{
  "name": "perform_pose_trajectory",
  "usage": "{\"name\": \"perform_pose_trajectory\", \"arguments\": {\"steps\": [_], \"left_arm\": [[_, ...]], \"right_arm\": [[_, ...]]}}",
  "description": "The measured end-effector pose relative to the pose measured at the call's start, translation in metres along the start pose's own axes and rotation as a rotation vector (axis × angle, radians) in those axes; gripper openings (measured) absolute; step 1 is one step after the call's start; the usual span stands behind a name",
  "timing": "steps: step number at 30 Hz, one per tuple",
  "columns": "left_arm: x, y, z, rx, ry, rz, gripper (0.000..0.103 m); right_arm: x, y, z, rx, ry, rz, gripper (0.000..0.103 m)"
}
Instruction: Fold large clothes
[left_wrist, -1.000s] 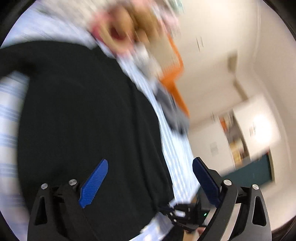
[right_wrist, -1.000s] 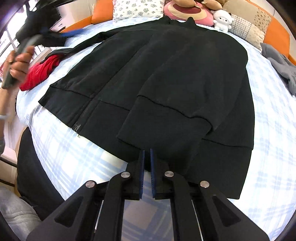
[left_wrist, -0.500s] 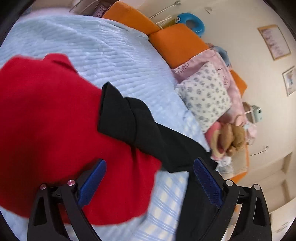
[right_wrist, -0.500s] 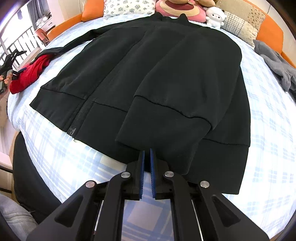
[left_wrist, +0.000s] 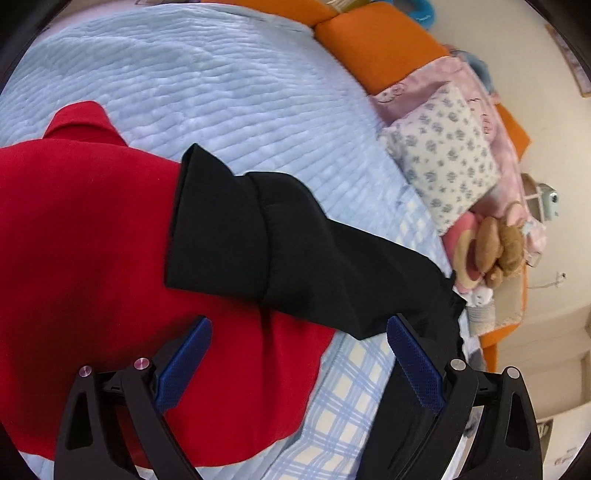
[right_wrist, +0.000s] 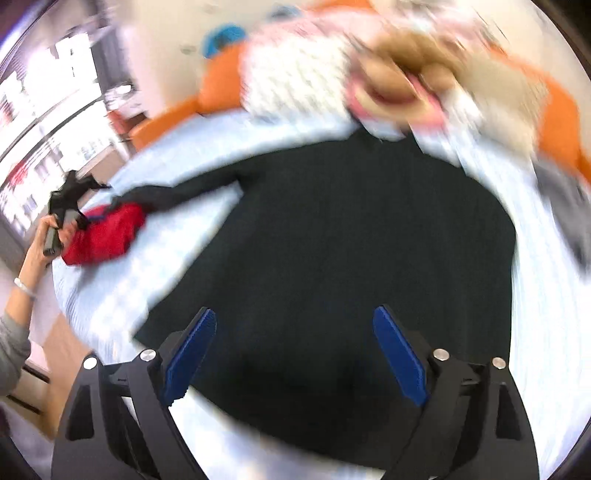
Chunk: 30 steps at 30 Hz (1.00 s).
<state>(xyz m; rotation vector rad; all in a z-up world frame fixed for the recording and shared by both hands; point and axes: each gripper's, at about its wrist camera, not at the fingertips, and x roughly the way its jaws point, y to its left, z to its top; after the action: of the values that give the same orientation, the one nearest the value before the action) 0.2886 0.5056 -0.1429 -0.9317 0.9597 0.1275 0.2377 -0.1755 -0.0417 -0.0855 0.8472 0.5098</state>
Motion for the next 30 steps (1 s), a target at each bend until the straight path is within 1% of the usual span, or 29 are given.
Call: {"name": "perform_pose_trajectory", "arguments": {"steps": [1, 2, 3, 4, 5, 8, 9, 10, 12, 13, 14, 16, 17, 18, 19, 20, 21, 22, 23, 24, 25, 26, 27, 28, 30], "left_arm": [[0.003, -0.001, 0.002, 0.002, -0.013, 0.031, 0.096], [0.007, -0.004, 0.004, 0.007, -0.033, 0.07, 0.096], [0.012, -0.006, 0.005, 0.011, -0.053, 0.111, 0.097], [0.016, -0.009, 0.006, 0.017, -0.058, 0.136, 0.1], [0.024, -0.015, 0.005, 0.038, -0.064, 0.181, 0.1], [0.038, -0.025, 0.004, 0.085, -0.096, 0.277, 0.1], [0.041, -0.027, 0.002, 0.098, -0.111, 0.293, 0.1], [0.041, -0.028, 0.001, 0.106, -0.137, 0.301, 0.1], [0.04, -0.027, 0.0, 0.108, -0.163, 0.292, 0.099], [0.037, -0.025, 0.0, 0.107, -0.183, 0.285, 0.095], [0.034, -0.024, 0.0, 0.104, -0.194, 0.284, 0.09], [0.026, -0.016, 0.004, 0.079, -0.221, 0.276, 0.066], [0.024, -0.011, 0.007, 0.067, -0.22, 0.256, 0.06], [0.023, -0.004, 0.012, 0.051, -0.208, 0.234, 0.051], [0.022, 0.001, 0.015, 0.042, -0.196, 0.213, 0.046], [0.022, 0.007, 0.019, 0.031, -0.177, 0.171, 0.043], [0.021, 0.01, 0.022, 0.024, -0.166, 0.154, 0.037], [0.021, 0.014, 0.025, 0.014, -0.154, 0.134, 0.032], [0.02, 0.019, 0.029, -0.002, -0.142, 0.096, 0.03], [0.018, 0.022, 0.032, -0.017, -0.132, 0.072, 0.026], [0.017, 0.024, 0.035, -0.031, -0.128, 0.04, 0.02], [0.015, 0.026, 0.037, -0.043, -0.128, 0.0, 0.018], [0.01, 0.024, 0.041, -0.042, -0.136, -0.033, 0.008], [0.005, 0.021, 0.043, -0.034, -0.151, -0.046, 0.008], [-0.009, 0.006, 0.049, 0.007, -0.189, -0.078, 0.009]], "right_arm": [[0.011, 0.012, 0.027, -0.033, -0.035, 0.021, 0.079], [0.024, 0.021, 0.052, -0.051, -0.069, 0.034, 0.079], [0.033, 0.026, 0.069, -0.057, -0.087, 0.046, 0.079], [0.049, 0.031, 0.094, -0.047, -0.114, 0.065, 0.079], [0.065, 0.033, 0.115, -0.027, -0.14, 0.073, 0.079], [0.116, 0.025, 0.171, 0.073, -0.165, 0.091, 0.078], [0.135, 0.017, 0.189, 0.106, -0.165, 0.093, 0.075], [0.15, 0.012, 0.203, 0.133, -0.16, 0.08, 0.069], [0.188, -0.008, 0.23, 0.204, -0.134, 0.075, 0.053], [0.201, -0.015, 0.24, 0.225, -0.117, 0.067, 0.044], [0.222, -0.024, 0.25, 0.249, -0.089, 0.064, 0.039], [0.255, -0.041, 0.258, 0.289, -0.039, 0.051, 0.028], [0.271, -0.046, 0.259, 0.299, -0.004, 0.057, 0.022], [0.286, -0.052, 0.258, 0.312, 0.032, 0.067, 0.02], [0.305, -0.059, 0.256, 0.33, 0.074, 0.069, 0.02], [0.321, -0.065, 0.253, 0.347, 0.11, 0.096, 0.017], [0.338, -0.069, 0.25, 0.362, 0.153, 0.127, 0.015], [0.347, -0.071, 0.246, 0.372, 0.177, 0.148, 0.014], [0.362, -0.074, 0.242, 0.388, 0.214, 0.191, 0.014], [0.374, -0.076, 0.239, 0.4, 0.243, 0.214, 0.014], [0.381, -0.075, 0.235, 0.408, 0.269, 0.218, 0.014], [0.393, -0.077, 0.23, 0.414, 0.304, 0.213, 0.009], [0.406, -0.079, 0.224, 0.411, 0.341, 0.194, 0.0], [0.408, -0.08, 0.222, 0.412, 0.327, 0.187, 0.0], [0.413, -0.086, 0.22, 0.454, 0.339, 0.235, 0.0]]}}
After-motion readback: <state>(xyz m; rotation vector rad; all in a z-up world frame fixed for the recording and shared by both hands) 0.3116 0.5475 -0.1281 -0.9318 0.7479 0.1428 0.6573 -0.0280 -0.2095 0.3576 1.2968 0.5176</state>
